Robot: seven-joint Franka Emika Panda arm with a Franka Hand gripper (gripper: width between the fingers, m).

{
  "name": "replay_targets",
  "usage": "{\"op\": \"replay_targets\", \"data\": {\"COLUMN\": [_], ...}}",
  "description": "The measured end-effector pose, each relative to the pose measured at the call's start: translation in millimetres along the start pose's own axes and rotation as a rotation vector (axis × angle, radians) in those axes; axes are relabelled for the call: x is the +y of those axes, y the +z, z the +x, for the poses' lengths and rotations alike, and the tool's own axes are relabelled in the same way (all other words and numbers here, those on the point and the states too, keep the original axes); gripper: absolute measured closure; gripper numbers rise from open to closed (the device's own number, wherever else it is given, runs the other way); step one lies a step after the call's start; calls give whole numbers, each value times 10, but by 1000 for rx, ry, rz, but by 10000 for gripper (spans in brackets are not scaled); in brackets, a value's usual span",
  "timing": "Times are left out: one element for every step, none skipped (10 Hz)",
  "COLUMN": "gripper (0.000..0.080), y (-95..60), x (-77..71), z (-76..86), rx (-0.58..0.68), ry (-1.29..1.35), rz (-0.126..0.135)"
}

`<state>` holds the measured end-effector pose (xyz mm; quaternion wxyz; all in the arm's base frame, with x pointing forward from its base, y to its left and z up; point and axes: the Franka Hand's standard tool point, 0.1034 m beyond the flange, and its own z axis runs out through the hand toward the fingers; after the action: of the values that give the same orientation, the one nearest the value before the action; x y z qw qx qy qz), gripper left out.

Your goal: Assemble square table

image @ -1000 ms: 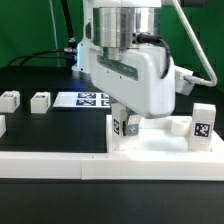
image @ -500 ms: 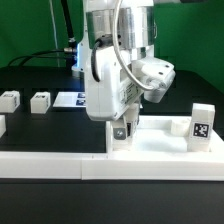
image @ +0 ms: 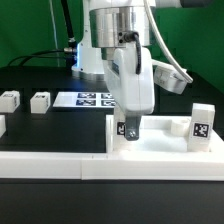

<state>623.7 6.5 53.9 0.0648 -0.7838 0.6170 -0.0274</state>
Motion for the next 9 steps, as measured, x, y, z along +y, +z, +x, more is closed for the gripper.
{"op": "replay_targets", "data": {"gripper": [150, 150, 150, 150, 150, 150, 150, 150, 150], "y": [0, -5, -79, -55, -41, -45, -45, -46, -49], "x": [2, -6, -82, -29, -17, -13, -11, -7, -1], "z": [6, -2, -113, -244, -226, -193, -186, -169, -138], "rx": [1, 4, 11, -1, 1, 7, 9, 11, 13], "ry": [-91, -234, -573, -712, -775, -875, -938, -1024, -1133], "rz": [-1, -3, -2, -17, -22, -29, -33, -39, -46]}}
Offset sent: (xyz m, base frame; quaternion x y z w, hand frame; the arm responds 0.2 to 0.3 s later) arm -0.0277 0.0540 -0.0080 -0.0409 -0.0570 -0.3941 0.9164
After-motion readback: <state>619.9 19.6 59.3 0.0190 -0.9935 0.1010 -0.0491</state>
